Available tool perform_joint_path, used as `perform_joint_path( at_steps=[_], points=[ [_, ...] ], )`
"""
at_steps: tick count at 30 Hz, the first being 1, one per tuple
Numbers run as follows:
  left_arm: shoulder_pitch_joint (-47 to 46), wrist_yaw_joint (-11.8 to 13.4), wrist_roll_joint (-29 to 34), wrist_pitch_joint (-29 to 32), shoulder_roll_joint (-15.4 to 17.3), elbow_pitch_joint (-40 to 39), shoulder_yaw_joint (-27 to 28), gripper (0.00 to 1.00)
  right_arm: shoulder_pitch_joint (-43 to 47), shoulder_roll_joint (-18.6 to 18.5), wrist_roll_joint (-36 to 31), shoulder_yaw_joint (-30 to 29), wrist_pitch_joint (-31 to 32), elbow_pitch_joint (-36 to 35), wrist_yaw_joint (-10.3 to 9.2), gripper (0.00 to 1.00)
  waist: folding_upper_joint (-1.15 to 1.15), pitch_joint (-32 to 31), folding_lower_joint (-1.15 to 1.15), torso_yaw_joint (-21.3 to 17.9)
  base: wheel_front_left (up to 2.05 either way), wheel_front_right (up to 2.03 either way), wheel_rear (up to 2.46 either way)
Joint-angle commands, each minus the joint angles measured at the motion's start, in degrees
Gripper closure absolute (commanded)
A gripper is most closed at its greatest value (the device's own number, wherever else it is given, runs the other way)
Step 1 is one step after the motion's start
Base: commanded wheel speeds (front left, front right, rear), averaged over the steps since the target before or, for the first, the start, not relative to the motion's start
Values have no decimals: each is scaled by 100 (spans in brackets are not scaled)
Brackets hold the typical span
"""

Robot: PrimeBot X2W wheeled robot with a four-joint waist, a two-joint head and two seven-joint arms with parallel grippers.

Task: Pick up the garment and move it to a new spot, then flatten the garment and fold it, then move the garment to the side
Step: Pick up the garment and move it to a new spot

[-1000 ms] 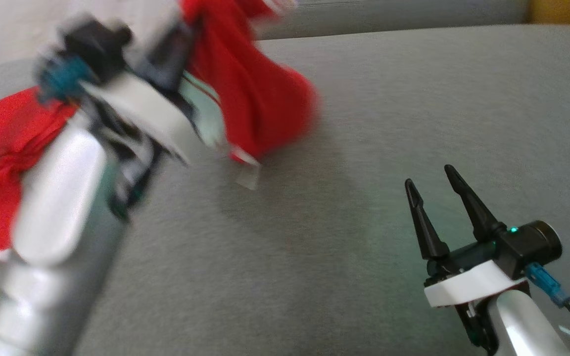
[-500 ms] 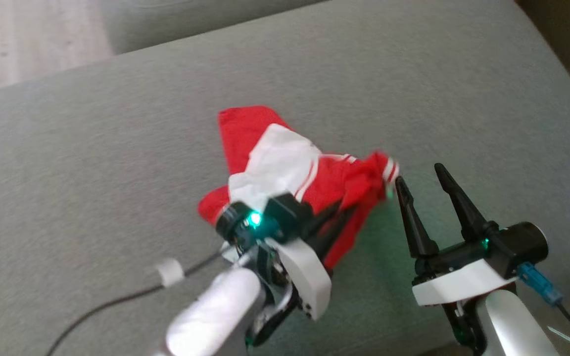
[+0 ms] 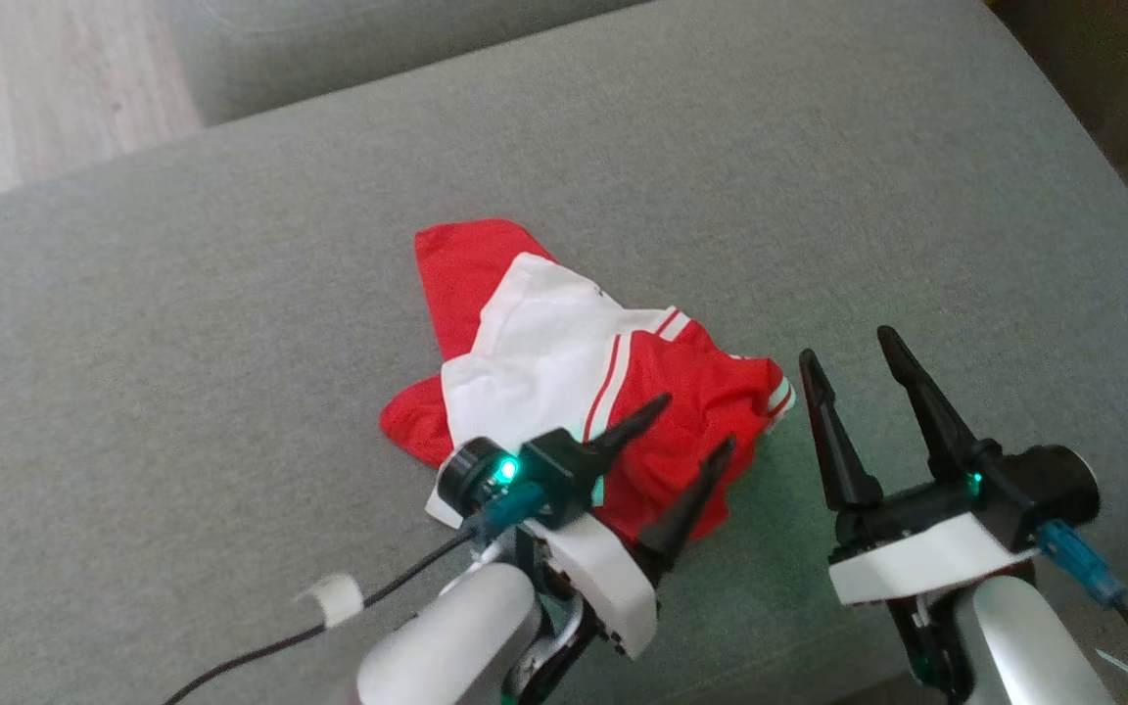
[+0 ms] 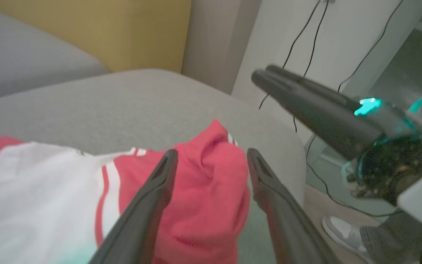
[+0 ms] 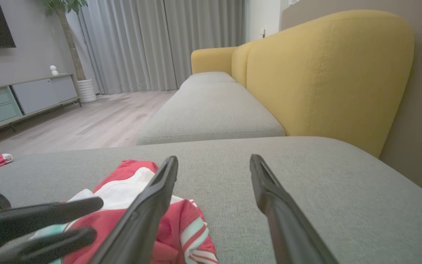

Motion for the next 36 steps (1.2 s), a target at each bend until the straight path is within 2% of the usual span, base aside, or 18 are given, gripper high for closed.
perform_joint_path(
  at_steps=[1, 11, 19, 25, 30, 31, 36],
  points=[
    [-32, 113, -21, -141, 28, -269, 279, 0, 29, -46, -28, 60, -52, -149, 44, 0, 0, -145, 0, 99, 0, 0, 0],
    [1217, 1339, -49, -1081, 1016, -840, 1323, 0, 455, -177, -161, -272, -52, -149, 44, 0, 0, -615, 0, 525, 0, 0, 0],
    [2166, 1651, -34, -1274, 1173, -984, 2026, 0, 765, -217, -221, -540, -52, -33, 44, 0, 0, -849, 0, 942, 0, 0, 0],
    [2717, 1529, 572, -1279, 1108, -1266, 2773, 0, 907, -196, -284, -656, -52, 111, 44, 0, 0, -905, 0, 1211, 0, 0, 0],
    [3084, 1279, 943, -1280, 866, -1340, 3447, 0, 948, -146, -288, -694, -52, 237, 44, 0, 0, -947, 0, 1338, 0, 0, 0],
    [3084, 1279, 943, -1280, 866, -1340, 3447, 0, 948, -146, -288, -694, -52, 237, 44, 0, 0, -947, 0, 1338, 0, 0, 0],
    [3277, 966, 1254, -1280, 632, -1278, 3920, 0, 942, -95, -284, -687, -52, 297, 44, 0, 0, -960, 0, 1387, 0, 0, 0]
  ],
)
